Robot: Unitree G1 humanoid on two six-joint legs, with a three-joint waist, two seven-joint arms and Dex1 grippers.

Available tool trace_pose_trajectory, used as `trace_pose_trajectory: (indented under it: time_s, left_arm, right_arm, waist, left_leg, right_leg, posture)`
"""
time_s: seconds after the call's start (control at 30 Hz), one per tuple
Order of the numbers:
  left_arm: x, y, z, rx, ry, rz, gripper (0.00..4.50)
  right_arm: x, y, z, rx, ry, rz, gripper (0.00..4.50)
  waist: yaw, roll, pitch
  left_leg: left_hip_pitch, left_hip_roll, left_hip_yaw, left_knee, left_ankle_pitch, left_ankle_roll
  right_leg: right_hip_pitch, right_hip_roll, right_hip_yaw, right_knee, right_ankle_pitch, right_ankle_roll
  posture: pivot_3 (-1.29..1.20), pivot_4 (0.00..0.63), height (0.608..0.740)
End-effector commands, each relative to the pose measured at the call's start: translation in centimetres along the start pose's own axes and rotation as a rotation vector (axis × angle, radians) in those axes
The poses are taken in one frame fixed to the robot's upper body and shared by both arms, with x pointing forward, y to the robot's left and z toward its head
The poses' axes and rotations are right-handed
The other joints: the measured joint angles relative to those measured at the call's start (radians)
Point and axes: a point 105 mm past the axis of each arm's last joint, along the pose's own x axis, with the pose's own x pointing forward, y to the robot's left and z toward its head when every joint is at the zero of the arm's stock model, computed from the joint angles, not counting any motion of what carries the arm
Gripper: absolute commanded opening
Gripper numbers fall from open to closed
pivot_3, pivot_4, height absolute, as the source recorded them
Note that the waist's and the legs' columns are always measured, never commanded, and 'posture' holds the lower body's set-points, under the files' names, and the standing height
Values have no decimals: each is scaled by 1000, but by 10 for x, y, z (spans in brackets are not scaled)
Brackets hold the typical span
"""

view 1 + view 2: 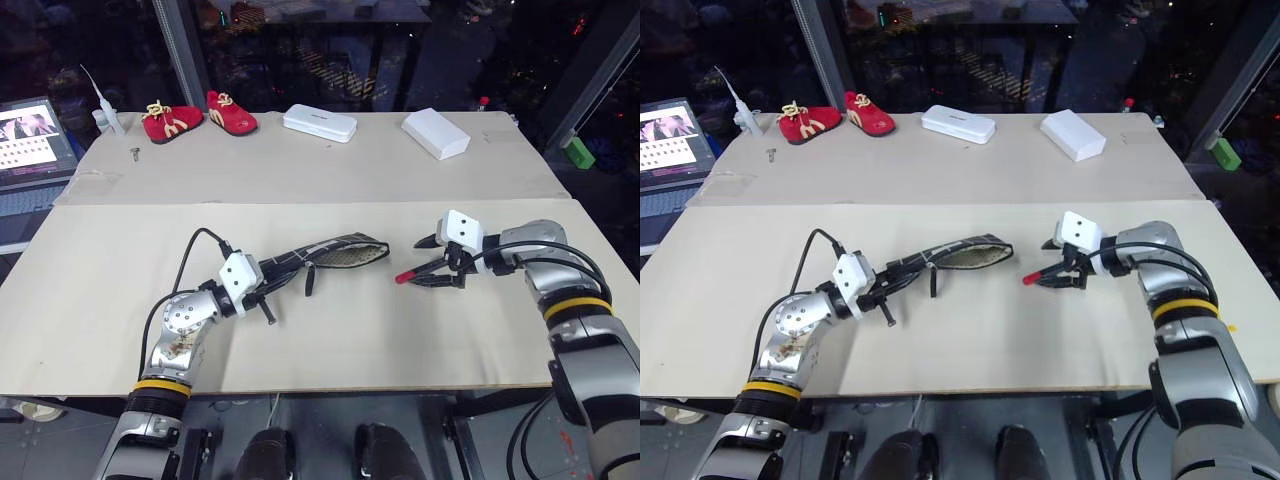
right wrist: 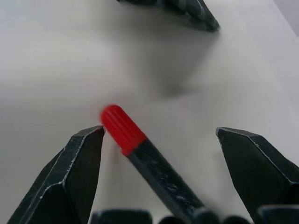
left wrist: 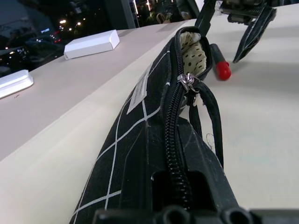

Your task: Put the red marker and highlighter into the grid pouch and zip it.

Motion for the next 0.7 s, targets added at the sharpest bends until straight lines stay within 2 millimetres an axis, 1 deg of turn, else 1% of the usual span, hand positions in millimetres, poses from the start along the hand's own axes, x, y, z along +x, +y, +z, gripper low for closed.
trace_pose_trajectory:
  time_s: [0.03,0.07,0.3,0.4,0.5,0.7]
  left_arm:
    - [-3,7,11,28,-28,27,0]
    - [-4,7,11,28,-26,28,0]
    - [-7,7,12,29,-22,46,0]
    - [-8,7,13,30,-23,50,0]
    - [-7,7,13,29,-24,57,0]
    - [-7,7,13,23,-27,64,0]
  right_arm:
    - [-6,-8,-1,-10,20,-20,4247]
    - [-7,-9,-2,-8,28,-21,4247]
    - [-8,2,-29,72,154,42,4247]
    - [-5,6,-32,82,165,69,4247]
    - [-4,10,-32,98,164,99,3532]
    - [-11,16,-33,128,153,162,1496]
  waist:
    - [0,0,0]
    - [-1,0,0]
    - [-3,0,0]
    - [-2,0,0]
    - [-1,0,0]
    - [0,0,0]
  left_leg:
    - [0,0,0,0,0,0]
    - [0,0,0,0,0,0]
    - [1,1,-1,0,0,0]
    - [3,1,-1,0,0,0]
    - [4,1,-2,0,0,0]
    - [5,1,-1,-1,0,0]
  right_leg:
    - [0,0,0,0,0,0]
    - [0,0,0,0,0,0]
    - [0,-1,1,1,0,0]
    - [2,-1,1,1,0,0]
    - [3,-1,1,1,0,0]
    - [3,-1,3,2,0,0]
  posture:
    - [0,150,740]
    - [0,150,740]
    - [0,150,740]
    - [0,150,740]
    - [0,150,740]
    - [0,150,740]
